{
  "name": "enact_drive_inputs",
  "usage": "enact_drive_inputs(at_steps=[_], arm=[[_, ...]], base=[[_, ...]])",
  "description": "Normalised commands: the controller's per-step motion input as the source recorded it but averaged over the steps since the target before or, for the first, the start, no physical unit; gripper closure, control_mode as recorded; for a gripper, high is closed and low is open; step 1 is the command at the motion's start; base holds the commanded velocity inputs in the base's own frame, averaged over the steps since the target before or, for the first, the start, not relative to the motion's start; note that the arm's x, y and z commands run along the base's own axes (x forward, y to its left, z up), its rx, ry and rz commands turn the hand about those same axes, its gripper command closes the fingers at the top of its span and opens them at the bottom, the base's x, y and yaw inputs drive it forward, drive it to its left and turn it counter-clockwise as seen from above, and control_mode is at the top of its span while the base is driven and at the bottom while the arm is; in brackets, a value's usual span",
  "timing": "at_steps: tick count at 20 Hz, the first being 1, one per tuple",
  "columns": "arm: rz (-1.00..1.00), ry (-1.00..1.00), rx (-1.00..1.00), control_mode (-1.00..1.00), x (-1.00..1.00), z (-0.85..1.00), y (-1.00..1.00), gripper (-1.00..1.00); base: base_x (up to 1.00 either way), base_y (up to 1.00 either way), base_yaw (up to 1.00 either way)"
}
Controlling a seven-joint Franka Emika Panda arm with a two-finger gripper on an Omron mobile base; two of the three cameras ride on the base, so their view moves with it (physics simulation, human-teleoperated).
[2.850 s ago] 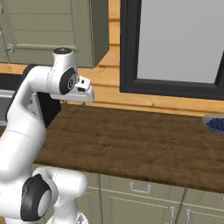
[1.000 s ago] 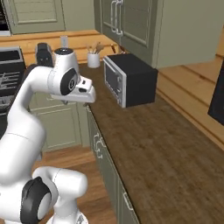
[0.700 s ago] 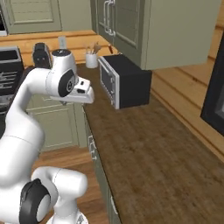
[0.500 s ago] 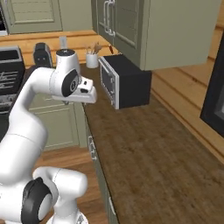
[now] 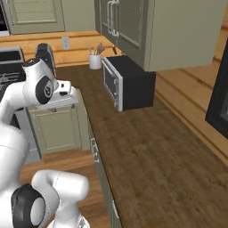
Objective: Take a straw from the drawer in front and place it inside the glass cup on the dining counter.
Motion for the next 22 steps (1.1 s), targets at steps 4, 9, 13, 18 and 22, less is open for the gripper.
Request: enact_drive_inputs(at_steps=[4,9,13,18,22], arm=[[0.00,-0.04,-0.37,-1.00,0.15,-0.73,0.74,-1.00],[0.00,0.00,-0.32,-1.00,0.44,-0.84,0.54,-1.00],[0.00,0.00,-0.30,-1.00,0.52,-0.83,0.31,-1.00],[-0.01,0.00,-0.24,-1.00,0.28,-0.82,0.05,-1.00],[-0.08,0.00,-0.19,-1.00,0.27,-0.72,-0.10,-1.00]], base=[[0.00,0.00,0.00],[0.00,0.00,0.00],[0.00,0.00,0.00],[0.00,0.00,0.00],[0.00,0.00,0.00]])
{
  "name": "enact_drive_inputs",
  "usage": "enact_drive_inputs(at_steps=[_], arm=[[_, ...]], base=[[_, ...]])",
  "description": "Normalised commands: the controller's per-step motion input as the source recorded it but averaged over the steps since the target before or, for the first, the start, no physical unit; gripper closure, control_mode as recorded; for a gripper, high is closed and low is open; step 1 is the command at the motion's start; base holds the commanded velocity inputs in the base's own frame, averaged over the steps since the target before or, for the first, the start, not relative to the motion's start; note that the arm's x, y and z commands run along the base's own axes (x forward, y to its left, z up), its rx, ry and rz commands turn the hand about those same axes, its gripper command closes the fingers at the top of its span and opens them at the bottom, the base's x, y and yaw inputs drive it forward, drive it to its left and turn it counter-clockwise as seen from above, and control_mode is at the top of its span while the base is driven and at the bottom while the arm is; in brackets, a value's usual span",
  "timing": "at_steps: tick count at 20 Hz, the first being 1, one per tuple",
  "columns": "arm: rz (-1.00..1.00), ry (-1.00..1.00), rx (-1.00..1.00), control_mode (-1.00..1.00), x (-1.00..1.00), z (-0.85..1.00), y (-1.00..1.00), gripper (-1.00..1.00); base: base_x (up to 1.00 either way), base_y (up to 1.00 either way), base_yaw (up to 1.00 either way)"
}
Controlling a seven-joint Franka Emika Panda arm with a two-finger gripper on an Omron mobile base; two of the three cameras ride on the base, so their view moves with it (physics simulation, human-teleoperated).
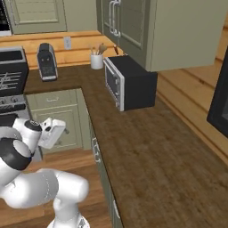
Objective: Take a straw from the drawer in front and place it inside the glass cup on the dining counter.
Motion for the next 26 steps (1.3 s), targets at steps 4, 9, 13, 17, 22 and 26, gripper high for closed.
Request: enact_drive_inputs(at_steps=[4,9,13,17,22,26], arm=[[-0.16,0.00,-0.17,-1.00,0.42,-0.62,-0.34,-1.00],[-0.26,0.00,-0.12,-1.00,0.54,-0.49,-0.43,-1.00],[-0.29,0.00,-0.17,-1.00,0.49,-0.52,-0.14,-1.00],[-0.29,-0.05,-0.20,-1.00,0.31,-0.51,-0.09,-1.00],[-0.22,-0.07,-0.20,-1.00,0.36,-0.40,0.00,-1.00],[-0.05,-0.01,-0.10,-1.00,0.49,-0.31,-0.09,-1.00]], base=[[0.00,0.00,0.00],[0.00,0.00,0.00],[0.00,0.00,0.00],[0.00,0.00,0.00],[0.00,0.00,0.00],[0.00,0.00,0.00]])
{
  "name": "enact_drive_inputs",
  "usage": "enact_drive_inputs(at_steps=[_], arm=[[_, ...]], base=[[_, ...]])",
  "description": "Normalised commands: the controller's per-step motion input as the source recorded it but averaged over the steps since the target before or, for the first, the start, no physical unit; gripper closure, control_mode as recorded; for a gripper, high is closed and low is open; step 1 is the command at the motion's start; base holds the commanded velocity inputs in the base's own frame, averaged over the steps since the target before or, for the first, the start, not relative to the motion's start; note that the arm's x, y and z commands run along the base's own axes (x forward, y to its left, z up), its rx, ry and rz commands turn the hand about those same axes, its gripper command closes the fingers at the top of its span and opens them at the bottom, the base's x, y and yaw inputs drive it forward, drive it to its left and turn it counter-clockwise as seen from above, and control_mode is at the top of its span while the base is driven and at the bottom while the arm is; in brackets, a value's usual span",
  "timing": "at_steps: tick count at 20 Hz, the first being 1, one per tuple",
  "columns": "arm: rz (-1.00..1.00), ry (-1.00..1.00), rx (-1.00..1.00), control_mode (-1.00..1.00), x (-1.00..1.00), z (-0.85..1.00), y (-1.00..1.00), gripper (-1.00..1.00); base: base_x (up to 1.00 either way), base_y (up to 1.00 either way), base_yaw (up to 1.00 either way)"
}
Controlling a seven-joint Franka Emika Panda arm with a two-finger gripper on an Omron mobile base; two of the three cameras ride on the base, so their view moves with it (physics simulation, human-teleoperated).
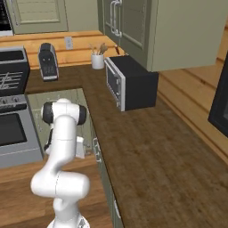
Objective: Take a straw from the drawer in front and place it inside the glass cup on the dining counter.
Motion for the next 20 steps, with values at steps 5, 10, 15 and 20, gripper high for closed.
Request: enact_drive_inputs(at_steps=[5,10,15,20], arm=[[0.09,0.00,0.00,-1.00,0.50,-0.22,-0.18,-1.00],[0.20,0.00,0.00,-1.00,0.51,-0.28,-0.22,-1.00],[0.15,0.01,0.00,-1.00,0.35,-0.22,-0.27,-1.00],[0.06,0.02,0.00,-1.00,0.12,-0.07,-0.15,-1.00]], base=[[0.00,0.00,0.00],[0.00,0.00,0.00],[0.00,0.00,0.00],[0.00,0.00,0.00]])
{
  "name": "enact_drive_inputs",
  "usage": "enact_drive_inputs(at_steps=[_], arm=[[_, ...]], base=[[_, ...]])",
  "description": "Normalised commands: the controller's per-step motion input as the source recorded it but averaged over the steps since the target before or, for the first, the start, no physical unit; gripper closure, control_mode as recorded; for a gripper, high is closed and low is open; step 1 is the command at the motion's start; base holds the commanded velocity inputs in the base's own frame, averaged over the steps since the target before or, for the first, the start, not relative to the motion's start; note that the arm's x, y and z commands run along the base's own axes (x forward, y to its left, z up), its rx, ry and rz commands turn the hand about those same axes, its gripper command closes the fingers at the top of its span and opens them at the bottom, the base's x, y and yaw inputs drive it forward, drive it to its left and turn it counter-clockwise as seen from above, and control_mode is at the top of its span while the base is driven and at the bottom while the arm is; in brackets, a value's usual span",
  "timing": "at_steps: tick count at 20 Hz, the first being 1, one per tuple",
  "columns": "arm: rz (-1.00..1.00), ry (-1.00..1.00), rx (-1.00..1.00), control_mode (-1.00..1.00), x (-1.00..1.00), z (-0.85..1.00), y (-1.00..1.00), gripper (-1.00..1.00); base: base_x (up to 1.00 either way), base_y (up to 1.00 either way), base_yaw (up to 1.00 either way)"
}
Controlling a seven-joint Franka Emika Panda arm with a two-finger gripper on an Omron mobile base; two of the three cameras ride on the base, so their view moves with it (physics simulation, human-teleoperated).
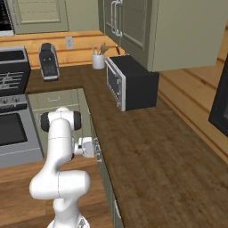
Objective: Take a straw from the drawer in front and place it inside the glass cup on the dining counter.
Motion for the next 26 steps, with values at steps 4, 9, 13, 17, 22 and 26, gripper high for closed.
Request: enact_drive_inputs(at_steps=[4,9,13,17,22,26], arm=[[0.00,0.00,0.00,-1.00,-0.01,0.01,-0.04,-1.00],[0.00,0.00,0.00,-1.00,0.00,0.28,-0.14,-1.00],[0.00,0.00,0.00,-1.00,-0.01,0.41,-0.17,-1.00],[0.00,0.00,0.00,-1.00,0.00,0.04,-0.20,-1.00],[0.00,0.00,0.00,-1.00,0.00,0.00,-0.07,1.00],[0.03,-0.01,0.00,-1.00,-0.28,0.02,0.00,1.00]], base=[[0.00,0.00,0.00],[0.00,0.00,0.00],[0.00,0.00,0.00],[0.00,0.00,0.00],[0.00,0.00,0.00],[0.00,0.00,0.00]])
